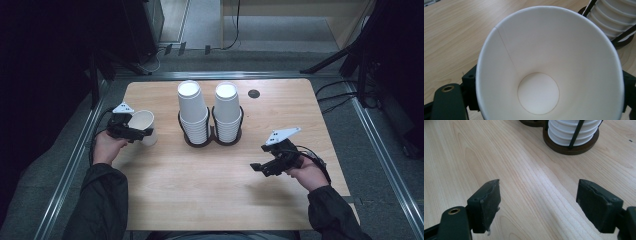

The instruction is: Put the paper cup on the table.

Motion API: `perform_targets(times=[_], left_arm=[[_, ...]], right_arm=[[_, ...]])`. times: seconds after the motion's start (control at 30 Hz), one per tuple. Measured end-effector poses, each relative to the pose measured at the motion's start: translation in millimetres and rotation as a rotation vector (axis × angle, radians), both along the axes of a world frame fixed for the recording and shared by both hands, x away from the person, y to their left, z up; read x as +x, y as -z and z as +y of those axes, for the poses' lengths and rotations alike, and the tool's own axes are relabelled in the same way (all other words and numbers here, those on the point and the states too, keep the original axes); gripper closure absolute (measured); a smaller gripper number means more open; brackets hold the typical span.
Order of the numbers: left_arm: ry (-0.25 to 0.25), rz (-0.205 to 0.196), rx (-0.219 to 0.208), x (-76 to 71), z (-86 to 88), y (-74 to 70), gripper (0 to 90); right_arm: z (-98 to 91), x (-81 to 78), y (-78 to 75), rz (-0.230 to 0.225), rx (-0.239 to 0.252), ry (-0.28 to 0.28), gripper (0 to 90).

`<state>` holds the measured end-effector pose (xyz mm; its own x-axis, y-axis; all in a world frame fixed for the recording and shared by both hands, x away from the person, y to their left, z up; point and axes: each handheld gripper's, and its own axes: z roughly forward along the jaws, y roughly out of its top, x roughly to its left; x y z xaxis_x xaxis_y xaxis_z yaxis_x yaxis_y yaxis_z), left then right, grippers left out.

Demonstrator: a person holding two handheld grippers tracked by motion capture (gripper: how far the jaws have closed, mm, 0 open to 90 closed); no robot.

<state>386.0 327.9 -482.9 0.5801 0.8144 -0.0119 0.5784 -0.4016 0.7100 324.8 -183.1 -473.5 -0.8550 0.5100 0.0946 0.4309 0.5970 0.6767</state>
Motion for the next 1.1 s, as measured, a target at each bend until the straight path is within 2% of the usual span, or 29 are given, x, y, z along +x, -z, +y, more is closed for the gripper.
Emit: perform_targets(times=[0.5,0.6,0.7,0.97,1.1], left_arm=[[0.004,0.02,-0.02,0.4,0.7,0.7,9.4],[0.003,0.021,-0.022,0.6,0.1,0.6,7.3],[0.016,0.028,-0.033,1.2,-0.5,0.4,0.9],[0.028,0.034,-0.048,0.2,0.7,-3.0,0.0],[0.023,0.039,-0.034,-0.8,0.3,-7.8,0.0]], right_arm=[[-0.3,0.2,0.1,0.003,-0.003,-0.001,20.1],[0.0,0.4,0.5,0.002,-0.006,-0.006,20.1],[0.2,0.1,0.7,0.007,-0.009,-0.006,20.1],[0.3,0.2,0.7,0.005,-0.01,-0.009,20.1],[0.0,-0.7,1.1,0.011,-0.024,-0.008,20.1]])
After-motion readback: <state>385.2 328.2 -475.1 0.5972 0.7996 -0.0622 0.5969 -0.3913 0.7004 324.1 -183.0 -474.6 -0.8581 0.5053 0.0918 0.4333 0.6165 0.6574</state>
